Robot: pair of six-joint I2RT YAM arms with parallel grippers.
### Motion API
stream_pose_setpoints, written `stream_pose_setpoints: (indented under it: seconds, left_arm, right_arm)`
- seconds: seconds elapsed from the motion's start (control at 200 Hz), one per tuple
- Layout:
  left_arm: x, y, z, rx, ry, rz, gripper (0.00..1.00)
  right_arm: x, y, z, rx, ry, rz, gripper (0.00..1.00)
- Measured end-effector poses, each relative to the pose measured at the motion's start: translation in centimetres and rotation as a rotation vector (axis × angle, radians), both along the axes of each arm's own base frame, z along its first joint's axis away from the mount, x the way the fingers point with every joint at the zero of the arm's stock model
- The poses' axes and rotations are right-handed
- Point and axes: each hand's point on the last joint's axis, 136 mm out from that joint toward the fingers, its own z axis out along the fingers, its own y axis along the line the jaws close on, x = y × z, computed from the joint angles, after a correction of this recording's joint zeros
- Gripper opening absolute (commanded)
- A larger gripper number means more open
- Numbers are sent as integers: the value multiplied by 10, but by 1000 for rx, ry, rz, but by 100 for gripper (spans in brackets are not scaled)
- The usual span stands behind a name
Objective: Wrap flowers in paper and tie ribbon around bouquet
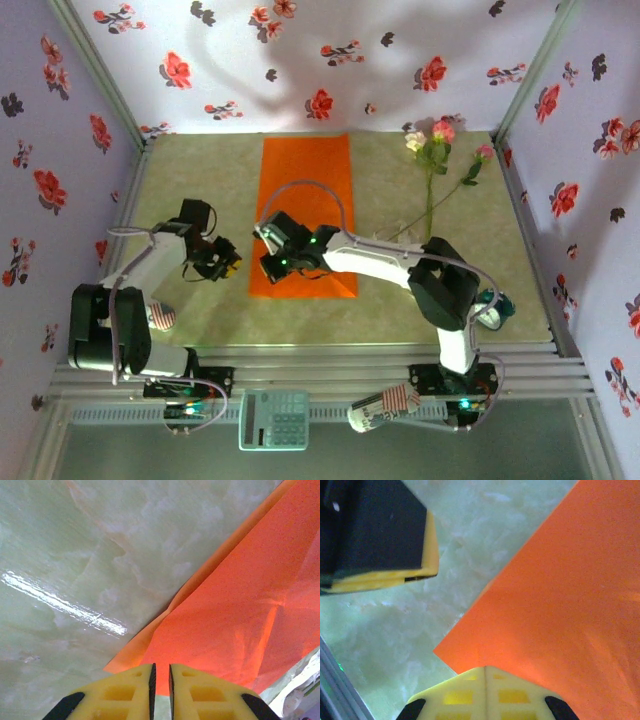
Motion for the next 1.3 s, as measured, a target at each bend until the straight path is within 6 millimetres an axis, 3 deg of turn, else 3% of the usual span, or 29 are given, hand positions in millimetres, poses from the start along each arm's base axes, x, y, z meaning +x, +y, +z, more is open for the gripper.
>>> stream_pose_setpoints:
  seconds: [0.055, 0.095, 0.185, 0.365, 0.52, 0.595, 0.655, 0.74, 0.895, 1.005, 1.085, 1.3]
  left_arm:
    - [-2, -2, 0, -3, 6, 2, 13]
    - [-4, -2, 0, -3, 12, 6, 11]
    - [-10, 2, 0, 8, 13, 26, 2]
    - [-19, 13, -18, 5, 69, 76, 0]
    - [-30, 20, -45, 6, 150, 100, 0]
    - [-34, 22, -56, -2, 179, 114, 0]
    - [-35, 23, -58, -17, 186, 121, 0]
    - [-35, 22, -58, -29, 187, 122, 0]
    - [-35, 22, -58, -31, 186, 118, 0]
    - [-34, 21, -58, -34, 185, 117, 0]
    - [-33, 19, -56, -48, 180, 114, 6]
    - [-26, 1, -41, -109, 115, 91, 11]
  right_arm:
    - [1, -4, 0, 0, 10, -9, 29]
    - [0, -5, -2, -4, 14, -7, 44]
    - [-15, -2, -8, -26, 6, 40, 67]
    - [-51, 14, -37, -129, -28, 164, 82]
    - [-47, 22, -65, -234, -70, 181, 87]
    - [-39, 26, -72, -268, -101, 171, 86]
    - [-32, 27, -76, -292, -123, 153, 79]
    - [-25, 28, -80, -311, -141, 137, 64]
    - [-20, 29, -86, -319, -136, 111, 27]
    - [-18, 29, -87, -315, -129, 102, 12]
    - [-17, 29, -87, -304, -113, 92, 0]
    - [-8, 19, -84, -204, -8, 27, 0]
